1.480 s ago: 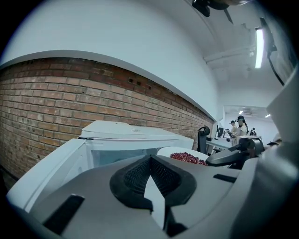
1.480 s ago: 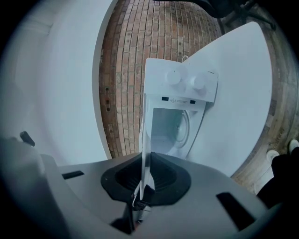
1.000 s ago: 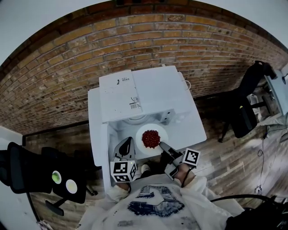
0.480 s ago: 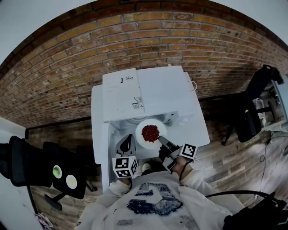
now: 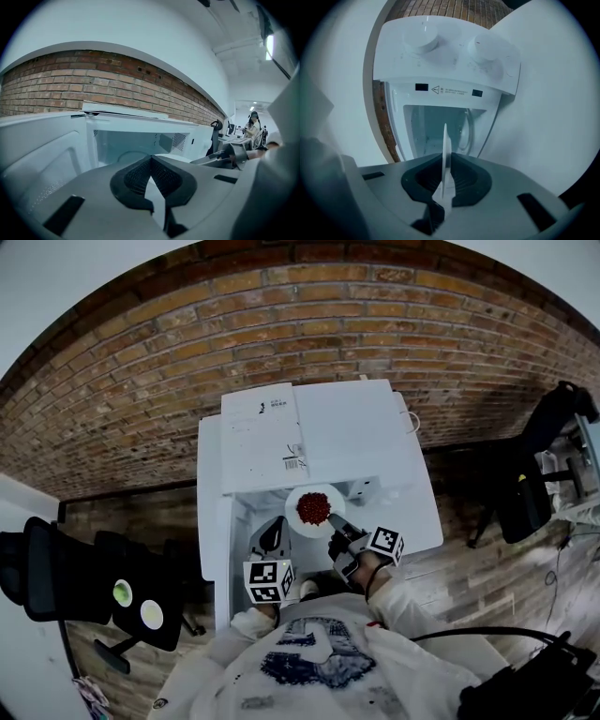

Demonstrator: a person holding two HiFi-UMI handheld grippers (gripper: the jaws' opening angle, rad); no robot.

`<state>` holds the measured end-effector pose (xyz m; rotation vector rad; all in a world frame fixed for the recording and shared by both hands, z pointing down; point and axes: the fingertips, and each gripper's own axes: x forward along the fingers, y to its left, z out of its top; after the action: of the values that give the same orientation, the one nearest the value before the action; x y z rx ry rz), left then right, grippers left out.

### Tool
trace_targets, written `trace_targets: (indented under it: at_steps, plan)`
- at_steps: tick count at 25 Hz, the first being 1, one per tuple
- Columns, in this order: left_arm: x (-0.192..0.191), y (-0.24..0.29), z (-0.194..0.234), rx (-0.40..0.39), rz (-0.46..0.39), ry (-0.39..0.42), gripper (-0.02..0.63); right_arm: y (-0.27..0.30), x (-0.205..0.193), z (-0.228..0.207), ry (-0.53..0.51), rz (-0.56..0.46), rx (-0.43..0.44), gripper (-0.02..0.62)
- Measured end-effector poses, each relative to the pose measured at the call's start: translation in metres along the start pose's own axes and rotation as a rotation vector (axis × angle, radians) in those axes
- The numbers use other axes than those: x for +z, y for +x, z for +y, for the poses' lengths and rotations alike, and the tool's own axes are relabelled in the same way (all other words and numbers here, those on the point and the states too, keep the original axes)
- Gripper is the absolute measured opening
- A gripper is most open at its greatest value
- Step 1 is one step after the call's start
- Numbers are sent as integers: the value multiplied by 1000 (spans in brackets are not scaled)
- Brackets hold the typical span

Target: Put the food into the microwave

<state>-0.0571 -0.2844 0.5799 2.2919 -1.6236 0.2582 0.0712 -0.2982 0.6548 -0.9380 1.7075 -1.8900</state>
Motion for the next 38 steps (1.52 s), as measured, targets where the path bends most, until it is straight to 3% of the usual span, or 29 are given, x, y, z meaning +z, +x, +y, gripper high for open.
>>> trace_targets:
  at_steps: [11,38]
  plan:
    - [-16,14,18,39,31,-35,8,33,14,-19,-4,-23,-32,40]
    - [-28,10,18,-3,80,-70,8,77,30,-59,27,-73,-142,39]
